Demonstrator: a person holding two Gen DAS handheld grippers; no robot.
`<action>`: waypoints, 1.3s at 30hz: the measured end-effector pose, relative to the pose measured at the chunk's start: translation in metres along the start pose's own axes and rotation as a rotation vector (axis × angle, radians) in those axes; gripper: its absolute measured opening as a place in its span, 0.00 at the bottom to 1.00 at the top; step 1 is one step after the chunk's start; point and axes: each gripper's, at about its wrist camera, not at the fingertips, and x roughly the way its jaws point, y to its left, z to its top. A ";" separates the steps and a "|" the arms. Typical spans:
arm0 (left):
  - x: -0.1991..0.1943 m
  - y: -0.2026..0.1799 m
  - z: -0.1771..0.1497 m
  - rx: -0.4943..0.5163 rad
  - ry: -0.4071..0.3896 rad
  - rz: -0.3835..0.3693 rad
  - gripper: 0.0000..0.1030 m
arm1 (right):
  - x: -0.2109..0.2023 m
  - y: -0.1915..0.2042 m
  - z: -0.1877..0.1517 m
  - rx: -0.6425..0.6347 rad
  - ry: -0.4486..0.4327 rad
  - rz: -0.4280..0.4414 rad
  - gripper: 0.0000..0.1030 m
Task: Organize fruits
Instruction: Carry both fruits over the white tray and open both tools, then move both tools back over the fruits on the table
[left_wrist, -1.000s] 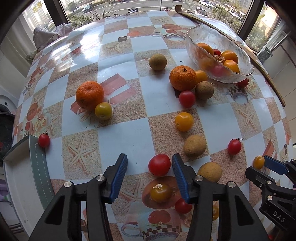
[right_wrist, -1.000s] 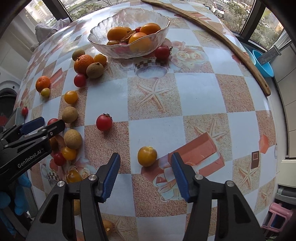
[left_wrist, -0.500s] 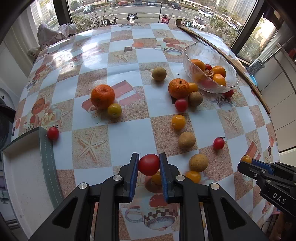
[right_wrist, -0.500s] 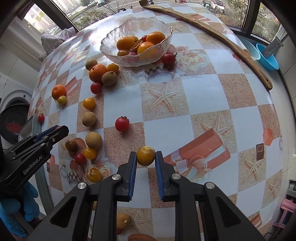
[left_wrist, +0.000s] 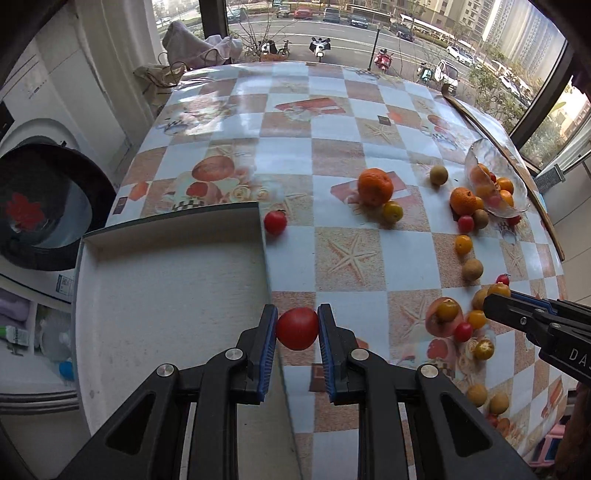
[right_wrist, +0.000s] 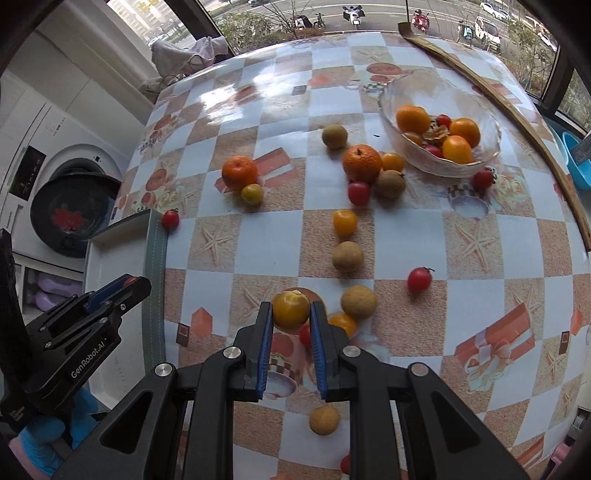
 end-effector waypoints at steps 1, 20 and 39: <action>0.000 0.011 -0.002 -0.015 0.001 0.013 0.23 | 0.004 0.012 0.002 -0.019 0.003 0.010 0.21; 0.037 0.126 -0.044 -0.171 0.060 0.138 0.23 | 0.101 0.190 0.029 -0.279 0.142 0.117 0.21; 0.035 0.127 -0.051 -0.120 0.043 0.188 0.81 | 0.133 0.217 0.034 -0.387 0.169 0.037 0.73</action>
